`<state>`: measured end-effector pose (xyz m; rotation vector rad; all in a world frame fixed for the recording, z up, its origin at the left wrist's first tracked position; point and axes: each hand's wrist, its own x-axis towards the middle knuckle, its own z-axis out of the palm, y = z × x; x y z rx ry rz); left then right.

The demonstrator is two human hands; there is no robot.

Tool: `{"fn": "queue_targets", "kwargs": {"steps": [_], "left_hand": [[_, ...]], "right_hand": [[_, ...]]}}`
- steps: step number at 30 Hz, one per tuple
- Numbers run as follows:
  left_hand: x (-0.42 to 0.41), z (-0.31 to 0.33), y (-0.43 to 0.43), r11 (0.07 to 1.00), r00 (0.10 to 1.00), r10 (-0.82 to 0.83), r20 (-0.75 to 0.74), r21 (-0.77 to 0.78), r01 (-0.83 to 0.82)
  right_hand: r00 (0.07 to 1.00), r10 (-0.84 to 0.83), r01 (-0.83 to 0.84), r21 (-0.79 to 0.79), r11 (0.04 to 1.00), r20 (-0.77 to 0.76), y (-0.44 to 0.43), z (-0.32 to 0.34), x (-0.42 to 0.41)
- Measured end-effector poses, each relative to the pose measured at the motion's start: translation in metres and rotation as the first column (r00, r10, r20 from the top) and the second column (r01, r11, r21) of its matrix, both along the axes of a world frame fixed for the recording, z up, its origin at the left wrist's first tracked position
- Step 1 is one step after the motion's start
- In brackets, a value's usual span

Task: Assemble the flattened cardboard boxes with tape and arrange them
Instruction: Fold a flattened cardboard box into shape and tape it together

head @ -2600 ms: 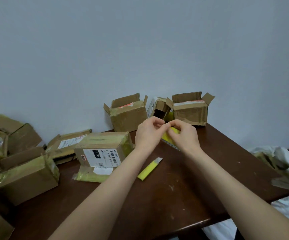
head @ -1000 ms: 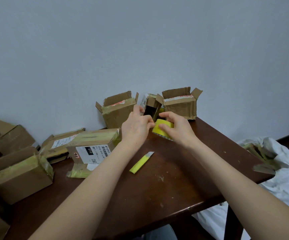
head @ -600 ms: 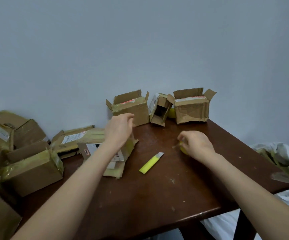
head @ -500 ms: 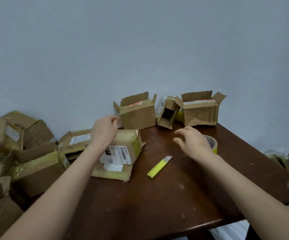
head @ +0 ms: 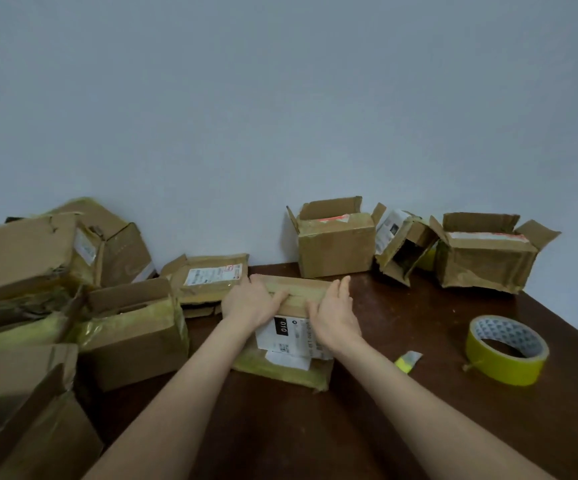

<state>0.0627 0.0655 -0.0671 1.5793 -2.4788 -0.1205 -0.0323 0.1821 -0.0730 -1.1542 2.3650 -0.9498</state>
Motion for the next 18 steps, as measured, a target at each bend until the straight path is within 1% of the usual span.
{"fn": "queue_targets", "kwargs": {"steps": [2,3,5,7,8,11,14,15,16,18], "left_hand": [[0.004,0.001,-0.009,0.997,0.998,0.046,-0.046,0.07,-0.043],[0.008,0.002,-0.013,0.995,0.996,0.042,-0.078,0.092,-0.034],[0.013,0.001,-0.018,0.985,0.979,0.023,-0.202,0.173,0.013],[0.018,-0.002,-0.022,0.96,0.938,0.067,-0.341,0.28,0.033],[0.02,-0.003,-0.023,0.954,0.925,0.09,-0.369,0.3,0.027],[0.026,-0.003,-0.023,0.952,0.915,0.136,-0.379,0.306,-0.014],[0.032,-0.005,-0.013,0.921,0.876,0.182,-0.446,0.389,0.007],[0.035,-0.005,-0.006,0.912,0.864,0.199,-0.463,0.411,0.01],[0.037,-0.003,0.002,0.909,0.859,0.209,-0.468,0.416,0.005],[0.041,0.006,0.015,0.948,0.855,0.185,-0.484,0.319,-0.024]], "right_hand": [[0.991,-0.058,0.062,-0.029,0.998,0.122,-0.003,0.0,-0.005],[0.979,-0.082,0.091,-0.039,0.995,0.184,-0.005,0.0,-0.008],[0.955,-0.108,0.13,-0.065,0.989,0.275,-0.01,-0.003,-0.013],[0.945,-0.112,0.145,-0.086,0.986,0.308,-0.012,-0.008,-0.015],[0.945,-0.11,0.145,-0.093,0.985,0.309,-0.014,-0.009,-0.016],[0.935,-0.089,0.131,-0.103,0.986,0.342,-0.011,-0.006,-0.019],[0.873,-0.084,0.145,-0.093,0.985,0.48,-0.002,0.0,-0.02],[0.866,-0.09,0.147,-0.079,0.986,0.491,0.002,0.001,-0.019],[0.879,-0.096,0.144,-0.069,0.987,0.466,0.005,0.0,-0.018],[0.916,-0.103,0.159,-0.115,0.981,0.388,0.011,0.003,-0.02]]}}
